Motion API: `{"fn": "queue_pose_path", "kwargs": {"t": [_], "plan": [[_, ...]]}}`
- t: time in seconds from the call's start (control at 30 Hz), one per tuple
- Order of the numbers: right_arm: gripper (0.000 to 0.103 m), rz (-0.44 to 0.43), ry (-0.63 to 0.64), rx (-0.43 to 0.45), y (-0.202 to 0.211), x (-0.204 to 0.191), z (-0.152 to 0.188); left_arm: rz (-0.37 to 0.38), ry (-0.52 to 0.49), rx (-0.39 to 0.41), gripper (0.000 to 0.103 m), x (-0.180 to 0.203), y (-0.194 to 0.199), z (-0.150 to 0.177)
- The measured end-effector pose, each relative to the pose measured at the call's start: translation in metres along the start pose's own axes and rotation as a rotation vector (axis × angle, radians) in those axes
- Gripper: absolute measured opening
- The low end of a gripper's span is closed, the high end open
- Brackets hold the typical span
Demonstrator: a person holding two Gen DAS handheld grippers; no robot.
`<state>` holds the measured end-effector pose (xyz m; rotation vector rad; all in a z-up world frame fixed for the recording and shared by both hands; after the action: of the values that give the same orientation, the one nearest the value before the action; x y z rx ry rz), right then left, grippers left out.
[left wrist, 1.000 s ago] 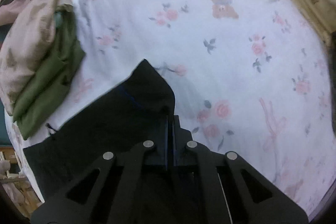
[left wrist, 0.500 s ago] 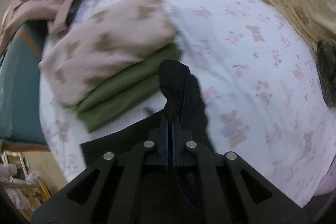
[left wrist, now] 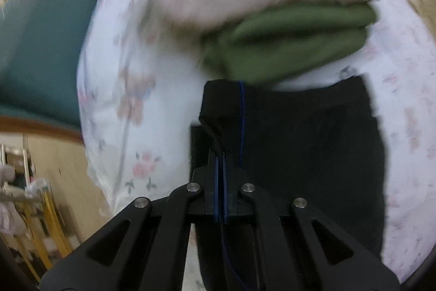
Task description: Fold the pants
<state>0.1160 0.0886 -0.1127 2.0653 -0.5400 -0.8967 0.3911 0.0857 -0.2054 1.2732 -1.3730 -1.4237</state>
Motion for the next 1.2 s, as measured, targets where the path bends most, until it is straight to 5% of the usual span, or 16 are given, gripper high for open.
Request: {"fn": "queue_pose_path", "kwargs": {"t": [0.2, 0.23, 0.27, 0.33, 0.43, 0.57, 0.77, 0.83, 0.9, 0.97, 1.1, 1.2], "plan": [[0.005, 0.026, 0.003, -0.078, -0.024, 0.001, -0.004, 0.079, 0.071, 0.035, 0.008, -0.020, -0.010, 0.009], [0.005, 0.034, 0.006, -0.086, -0.025, 0.000, -0.005, 0.086, 0.086, 0.031, 0.018, -0.026, -0.006, 0.011], [0.005, 0.037, 0.007, -0.092, -0.027, -0.002, -0.006, 0.086, 0.102, 0.036, 0.040, -0.032, -0.001, 0.014], [0.005, 0.044, 0.013, -0.093, -0.029, -0.011, -0.010, 0.121, 0.157, 0.074, 0.060, -0.054, 0.020, 0.025], [0.005, 0.062, 0.031, -0.089, -0.029, -0.015, -0.013, 0.189, 0.219, 0.120, 0.061, -0.083, 0.053, 0.052], [0.005, 0.047, 0.024, -0.095, -0.040, -0.023, -0.011, 0.250, 0.344, 0.153, 0.075, -0.125, 0.084, 0.123], [0.013, -0.012, 0.053, -0.136, -0.086, -0.056, 0.012, 0.325, 0.386, 0.070, 0.077, -0.120, 0.067, 0.200], [0.023, -0.017, 0.043, -0.156, -0.093, -0.063, 0.022, 0.319, 0.399, 0.052, 0.077, -0.115, 0.060, 0.213], [0.049, -0.087, 0.038, -0.159, -0.088, -0.072, 0.029, 0.352, 0.418, 0.014, 0.077, -0.109, 0.048, 0.225], [0.063, -0.092, 0.029, -0.112, -0.070, -0.074, 0.038, 0.388, 0.397, -0.030, 0.077, -0.100, 0.040, 0.236], [0.063, -0.058, -0.063, -0.002, -0.015, -0.040, 0.049, 0.426, 0.316, -0.048, 0.077, -0.084, 0.040, 0.248], [0.064, 0.063, -0.250, 0.103, 0.032, 0.026, 0.068, 0.404, 0.277, -0.046, 0.077, -0.077, 0.042, 0.253]]}}
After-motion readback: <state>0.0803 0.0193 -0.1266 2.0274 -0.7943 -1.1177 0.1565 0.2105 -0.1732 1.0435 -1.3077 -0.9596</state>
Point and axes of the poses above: each gripper's, at about its wrist camera, not at the fingertips, and y roughly against the way its jaws point, x to its right, z to its underside, the point moved 5 cm from there along -y, roughly the way its jaws point, and after that the axes turned 8 degrees about -x, right-handed, at the moved point
